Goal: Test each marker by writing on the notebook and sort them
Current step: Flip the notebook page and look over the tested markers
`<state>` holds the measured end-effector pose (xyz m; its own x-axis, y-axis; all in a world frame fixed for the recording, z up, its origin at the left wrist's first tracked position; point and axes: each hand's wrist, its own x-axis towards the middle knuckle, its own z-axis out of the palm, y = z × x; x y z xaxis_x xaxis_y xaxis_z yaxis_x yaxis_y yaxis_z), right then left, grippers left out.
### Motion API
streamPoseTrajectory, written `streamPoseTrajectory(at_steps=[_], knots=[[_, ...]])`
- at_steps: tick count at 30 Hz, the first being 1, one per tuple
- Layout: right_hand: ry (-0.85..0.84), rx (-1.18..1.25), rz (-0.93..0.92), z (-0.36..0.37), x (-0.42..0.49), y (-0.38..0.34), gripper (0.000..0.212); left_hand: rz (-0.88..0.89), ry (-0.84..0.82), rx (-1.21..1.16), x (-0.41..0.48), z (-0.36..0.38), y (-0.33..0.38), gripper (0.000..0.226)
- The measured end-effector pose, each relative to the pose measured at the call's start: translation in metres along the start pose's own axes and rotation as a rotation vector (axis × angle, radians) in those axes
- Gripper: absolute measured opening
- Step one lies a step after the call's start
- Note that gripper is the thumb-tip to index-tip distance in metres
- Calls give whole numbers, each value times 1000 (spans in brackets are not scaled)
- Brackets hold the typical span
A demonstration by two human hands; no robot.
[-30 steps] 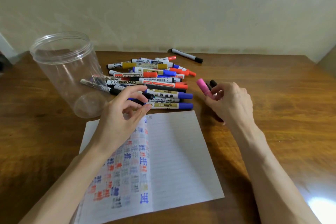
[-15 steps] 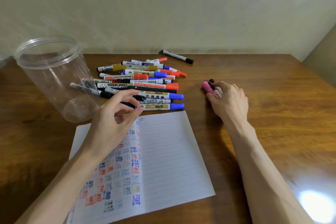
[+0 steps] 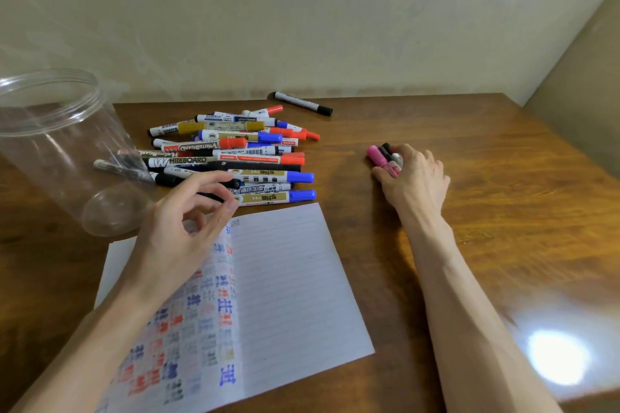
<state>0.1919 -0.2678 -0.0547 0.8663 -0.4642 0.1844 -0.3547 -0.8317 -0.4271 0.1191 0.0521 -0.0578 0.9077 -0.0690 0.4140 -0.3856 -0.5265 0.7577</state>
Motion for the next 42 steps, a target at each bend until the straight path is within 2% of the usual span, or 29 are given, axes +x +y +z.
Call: streamPoseTrajectory(at_steps=[7,18,29,31,34,36,39,42], knots=[[43,35,9,0,1,2,54,21,-29,25,2,1,-2,41],[91,-12,46,-2,3,7,53,146,-88,289,4,4,-5,30],[78,-18,15,1,0,4,56,146,-76,268,3,4,-9,34],[82,29,-45,0,-2,0,53,146,-71,257,3,3,-8,34],[74,254,-280,1,-13,-20,35,140,-54,235,2,1,-9,36],[-46,365,-474,2,-26,-38,21,127,-36,216,1,-1,-10,37],[-250,306,-691,4,-44,-57,16,106,-11,196,1,-3,-13,36],[-299,247,-774,5,-51,-61,20,101,3,206,2,-2,-15,32]])
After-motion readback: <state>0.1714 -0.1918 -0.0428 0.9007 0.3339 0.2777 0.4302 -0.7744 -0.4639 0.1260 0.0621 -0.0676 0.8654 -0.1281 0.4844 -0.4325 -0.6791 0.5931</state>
